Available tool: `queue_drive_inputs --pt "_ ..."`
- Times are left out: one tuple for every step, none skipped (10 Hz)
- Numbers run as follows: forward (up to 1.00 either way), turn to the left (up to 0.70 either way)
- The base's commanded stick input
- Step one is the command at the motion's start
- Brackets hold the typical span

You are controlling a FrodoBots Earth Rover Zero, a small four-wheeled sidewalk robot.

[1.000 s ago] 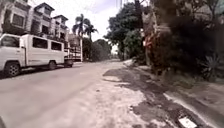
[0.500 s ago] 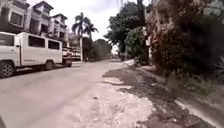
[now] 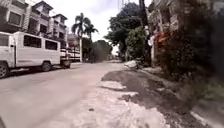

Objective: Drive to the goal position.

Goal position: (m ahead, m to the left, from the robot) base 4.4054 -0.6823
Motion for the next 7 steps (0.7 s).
queue_drive_inputs --pt "0.7 0.0" --pt "0.7 0.0" --pt "0.7 0.0" --pt "0.7 0.0" --pt "0.7 0.0" --pt "0.7 0.0" --pt "0.7 0.0"
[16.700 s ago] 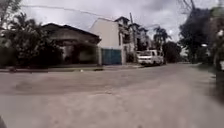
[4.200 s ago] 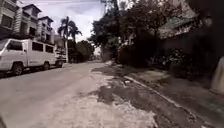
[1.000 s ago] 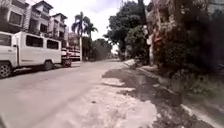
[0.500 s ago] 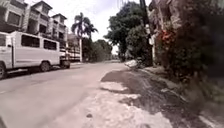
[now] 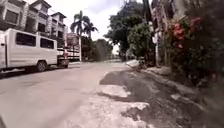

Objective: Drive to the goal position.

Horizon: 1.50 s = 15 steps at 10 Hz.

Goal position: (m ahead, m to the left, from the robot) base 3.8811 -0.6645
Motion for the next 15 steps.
queue_drive_inputs --pt "0.7 0.0" --pt "0.7 -0.13" --pt "0.7 -0.23" --pt "0.7 -0.07" --pt "0.7 0.0" --pt "0.7 0.0" --pt "0.7 -0.02" --pt "0.7 -0.32" --pt "0.7 -0.11" --pt "0.7 0.0" --pt "0.7 0.0" --pt "0.7 0.0" --pt "0.7 0.0" --pt "0.7 0.0" --pt "0.7 0.0"
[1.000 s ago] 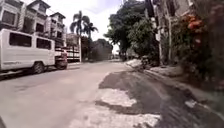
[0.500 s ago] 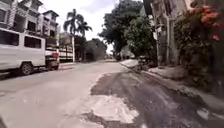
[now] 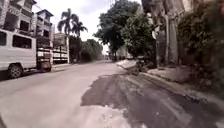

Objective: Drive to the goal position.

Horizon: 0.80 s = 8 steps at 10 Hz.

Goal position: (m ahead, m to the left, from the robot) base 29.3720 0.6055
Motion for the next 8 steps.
queue_drive_inputs --pt "0.7 0.0" --pt "0.7 0.0" --pt "0.7 0.0" --pt "0.7 0.0" --pt "0.7 0.0" --pt "0.7 0.0" --pt "0.7 0.0" --pt "0.7 0.0"
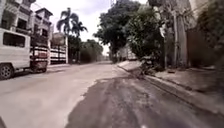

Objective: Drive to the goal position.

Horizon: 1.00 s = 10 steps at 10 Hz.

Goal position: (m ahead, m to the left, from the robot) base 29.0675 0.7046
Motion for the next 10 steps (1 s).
queue_drive_inputs --pt "0.7 -0.03" --pt "0.7 -0.13" --pt "0.7 -0.22" --pt "0.7 -0.11" --pt "0.7 0.0" --pt "0.7 0.0" --pt "0.7 0.0" --pt "0.7 0.0" --pt "0.7 0.0" --pt "0.7 0.0"
